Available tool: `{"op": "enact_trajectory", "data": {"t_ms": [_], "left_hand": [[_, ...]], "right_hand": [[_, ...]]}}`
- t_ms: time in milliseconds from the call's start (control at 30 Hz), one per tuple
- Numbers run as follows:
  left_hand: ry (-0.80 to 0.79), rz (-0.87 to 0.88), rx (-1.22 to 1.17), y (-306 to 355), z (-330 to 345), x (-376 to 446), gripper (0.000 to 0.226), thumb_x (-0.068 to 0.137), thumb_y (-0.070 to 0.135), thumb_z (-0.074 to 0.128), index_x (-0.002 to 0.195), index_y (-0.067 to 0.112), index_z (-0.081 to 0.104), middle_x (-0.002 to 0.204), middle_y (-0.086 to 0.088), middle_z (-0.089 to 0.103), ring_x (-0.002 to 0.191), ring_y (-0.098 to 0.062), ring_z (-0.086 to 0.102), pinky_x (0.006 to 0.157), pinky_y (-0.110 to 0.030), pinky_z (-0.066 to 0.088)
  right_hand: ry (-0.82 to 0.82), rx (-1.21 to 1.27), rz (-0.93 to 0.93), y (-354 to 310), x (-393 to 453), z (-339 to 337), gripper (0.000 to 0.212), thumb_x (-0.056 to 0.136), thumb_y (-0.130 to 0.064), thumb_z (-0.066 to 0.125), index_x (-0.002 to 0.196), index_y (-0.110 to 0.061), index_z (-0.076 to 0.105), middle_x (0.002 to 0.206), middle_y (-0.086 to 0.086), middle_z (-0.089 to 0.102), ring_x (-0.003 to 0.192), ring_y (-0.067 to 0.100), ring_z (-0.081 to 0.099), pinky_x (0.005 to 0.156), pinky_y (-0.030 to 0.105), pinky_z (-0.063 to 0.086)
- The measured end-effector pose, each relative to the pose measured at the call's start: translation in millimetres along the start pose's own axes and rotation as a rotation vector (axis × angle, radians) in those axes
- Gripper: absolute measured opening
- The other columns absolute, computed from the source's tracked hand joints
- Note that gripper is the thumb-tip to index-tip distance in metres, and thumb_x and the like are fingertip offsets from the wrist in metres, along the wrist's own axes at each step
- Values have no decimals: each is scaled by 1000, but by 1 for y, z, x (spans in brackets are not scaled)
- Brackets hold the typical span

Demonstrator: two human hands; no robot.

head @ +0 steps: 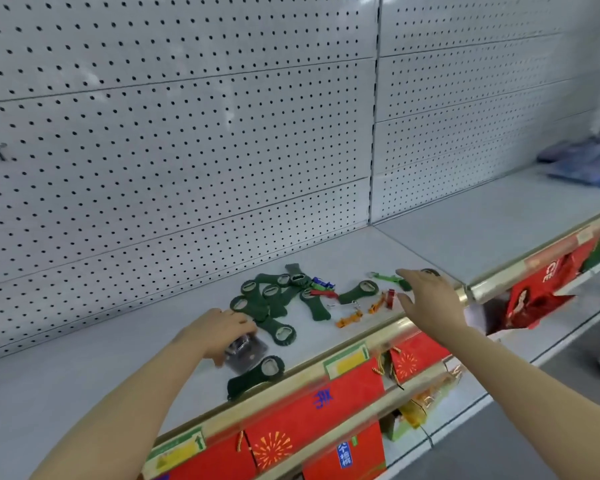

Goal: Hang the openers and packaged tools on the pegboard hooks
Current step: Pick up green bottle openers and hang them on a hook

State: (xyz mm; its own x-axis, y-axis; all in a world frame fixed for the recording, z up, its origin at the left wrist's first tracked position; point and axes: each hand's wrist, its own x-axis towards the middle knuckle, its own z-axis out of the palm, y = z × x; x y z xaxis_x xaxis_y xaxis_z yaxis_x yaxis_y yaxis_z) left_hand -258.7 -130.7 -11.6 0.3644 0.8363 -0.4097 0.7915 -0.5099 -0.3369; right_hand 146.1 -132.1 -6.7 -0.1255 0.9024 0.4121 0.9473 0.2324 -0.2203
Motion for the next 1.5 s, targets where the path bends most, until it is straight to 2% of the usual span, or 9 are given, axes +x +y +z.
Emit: {"op": "enact_trajectory", "data": {"t_ms": [300,500,667,833,967,1100,1167,1267,1500], "left_hand": [[-21,-52,-105,-12,-7,22,75,64,50,83,128,41,45,128,26,46,113,-6,47,93,-23,42],[128,-266,-414,-21,13,20,75,59,57,77,123,44,40,109,24,54,91,2,54,73,-13,45],[397,-490,-767,-30,40,32,75,46,55,89,107,35,49,102,8,59,84,-8,60,69,-33,54],[549,-604,-933,-30,40,46,84,41,59,94,110,33,54,101,4,66,85,-16,67,68,-41,57],[695,-688,-1055,14,-10,42,75,58,33,96,110,32,42,109,-1,58,92,-21,62,74,-43,54],[912,-739,-1171,47,-50,34,71,65,23,93,111,37,41,117,-1,54,97,-25,58,74,-37,47],[1036,-797,-1225,59,-66,28,72,64,22,93,108,43,40,118,2,52,97,-22,56,73,-33,46],[1163,-950,-1312,73,-83,20,80,63,27,93,122,32,40,126,-1,55,102,-24,58,82,-38,47],[1412,-1036,-1513,87,-104,-16,70,75,26,86,127,29,40,121,4,56,100,-20,62,78,-31,50]], "right_hand": [[-203,-63,105,78,29,19,48,89,-19,62,136,-18,51,133,4,61,119,27,57,100,38,42],[-310,-1,248,126,66,33,43,87,-24,66,128,-16,55,123,3,64,116,25,53,94,38,46],[-470,70,289,147,96,49,60,83,-37,72,137,-24,48,128,1,54,120,24,46,93,37,46],[-600,146,238,160,118,59,46,79,-34,74,119,-22,55,111,3,45,109,27,46,88,35,45],[-536,232,223,164,123,61,45,71,-27,80,103,-17,49,97,3,59,88,26,59,74,40,53],[-359,569,282,161,126,55,27,74,-7,76,93,-15,58,83,10,71,66,27,70,64,41,61],[-249,722,314,150,133,45,26,75,-1,76,94,-13,63,86,13,71,69,26,71,65,35,62],[-165,943,340,125,146,25,31,74,6,75,98,-9,61,91,13,70,77,29,71,67,38,62],[-231,1186,170,29,152,-13,32,71,2,80,99,-9,71,93,16,71,82,32,72,73,41,62]]}}
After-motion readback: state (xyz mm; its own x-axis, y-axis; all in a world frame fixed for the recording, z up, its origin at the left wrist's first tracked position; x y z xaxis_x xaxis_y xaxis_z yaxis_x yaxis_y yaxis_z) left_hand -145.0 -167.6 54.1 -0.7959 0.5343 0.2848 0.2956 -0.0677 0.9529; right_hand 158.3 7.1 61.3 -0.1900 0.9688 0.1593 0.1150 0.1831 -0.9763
